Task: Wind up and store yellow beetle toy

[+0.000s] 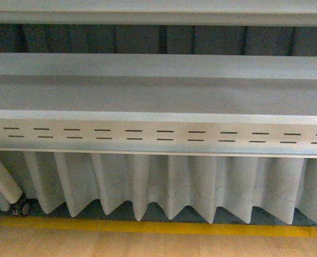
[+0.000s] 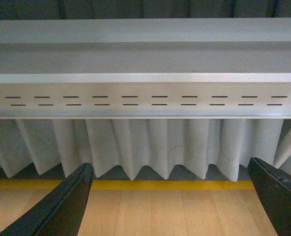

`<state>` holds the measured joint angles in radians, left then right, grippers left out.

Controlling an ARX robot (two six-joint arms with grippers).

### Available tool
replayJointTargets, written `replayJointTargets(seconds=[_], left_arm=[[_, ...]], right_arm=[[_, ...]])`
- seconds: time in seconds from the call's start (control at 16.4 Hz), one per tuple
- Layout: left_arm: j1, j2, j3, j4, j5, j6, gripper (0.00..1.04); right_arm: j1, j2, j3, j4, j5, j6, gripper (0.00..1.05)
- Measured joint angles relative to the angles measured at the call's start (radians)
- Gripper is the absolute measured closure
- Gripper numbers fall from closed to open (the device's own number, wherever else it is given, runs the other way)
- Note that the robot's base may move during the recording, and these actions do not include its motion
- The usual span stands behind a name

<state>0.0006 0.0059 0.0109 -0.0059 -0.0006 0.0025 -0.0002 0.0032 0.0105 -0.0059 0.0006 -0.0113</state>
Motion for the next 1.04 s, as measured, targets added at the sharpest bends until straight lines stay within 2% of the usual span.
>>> replayJointTargets(seconds=[1.04], left_arm=[[0.0, 0.0, 0.0, 0.0, 0.0, 0.0, 0.07]], right_arm=[[0.0, 0.0, 0.0, 0.0, 0.0, 0.0, 0.07]])
